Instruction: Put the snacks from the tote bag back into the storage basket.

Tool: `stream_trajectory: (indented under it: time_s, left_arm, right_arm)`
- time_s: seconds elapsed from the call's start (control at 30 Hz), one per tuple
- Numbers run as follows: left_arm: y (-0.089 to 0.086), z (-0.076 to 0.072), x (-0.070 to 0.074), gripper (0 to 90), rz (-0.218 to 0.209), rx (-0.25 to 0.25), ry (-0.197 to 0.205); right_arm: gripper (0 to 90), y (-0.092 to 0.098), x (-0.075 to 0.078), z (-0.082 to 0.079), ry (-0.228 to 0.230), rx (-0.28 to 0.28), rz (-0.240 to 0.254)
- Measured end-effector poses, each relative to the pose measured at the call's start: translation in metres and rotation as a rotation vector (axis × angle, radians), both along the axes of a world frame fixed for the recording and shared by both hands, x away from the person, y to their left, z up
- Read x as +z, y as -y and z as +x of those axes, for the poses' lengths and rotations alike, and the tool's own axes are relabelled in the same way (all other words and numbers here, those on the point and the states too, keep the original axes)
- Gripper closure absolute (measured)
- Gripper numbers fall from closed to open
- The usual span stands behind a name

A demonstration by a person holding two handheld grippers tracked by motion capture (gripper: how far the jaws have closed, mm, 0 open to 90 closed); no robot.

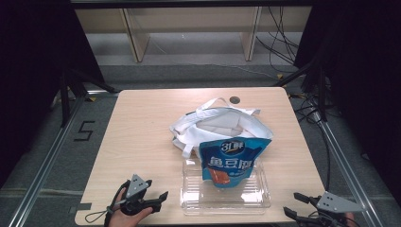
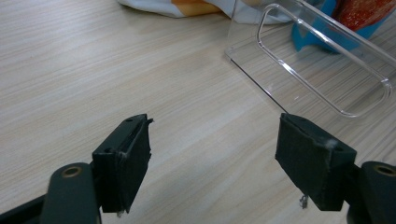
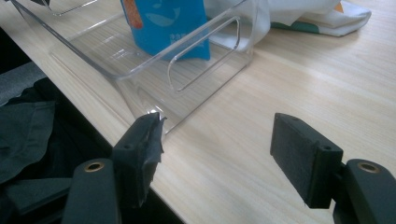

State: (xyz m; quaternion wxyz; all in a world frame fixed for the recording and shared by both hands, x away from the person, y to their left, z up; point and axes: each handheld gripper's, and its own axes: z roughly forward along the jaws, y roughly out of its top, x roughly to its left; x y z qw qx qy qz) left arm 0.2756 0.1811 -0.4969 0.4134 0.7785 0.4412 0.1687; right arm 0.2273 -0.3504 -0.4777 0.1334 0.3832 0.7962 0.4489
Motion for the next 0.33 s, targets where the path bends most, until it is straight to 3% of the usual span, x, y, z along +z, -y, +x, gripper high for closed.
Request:
stream_trajectory:
  time_s: [0.07, 0.2, 0.27, 0.33]
  left_arm:
    - [-0.0006, 0.0009, 0.0001, 25.6, 0.01, -0.013, 0.008]
    - [0.0001, 0.0003, -0.0004, 25.6, 0.0, 0.002, 0.002]
    - [-0.0007, 0.0006, -0.0001, 25.6, 0.009, -0.003, 0.004]
    - [-0.001, 0.0011, -0.0008, 25.3, 0.003, -0.001, 0.012]
  right_arm:
    - [34.4, 0.0, -0.0017, 0.0013, 0.023, -0.003, -0.014]
    - [34.1, -0.0008, -0.002, 0.0006, 0.001, -0.007, -0.007]
    - [33.7, 0.0017, -0.0034, 0.0042, 0.041, 0.006, -0.022]
    - [33.3, 0.003, -0.0038, 0.0046, 0.035, 0.0, -0.032]
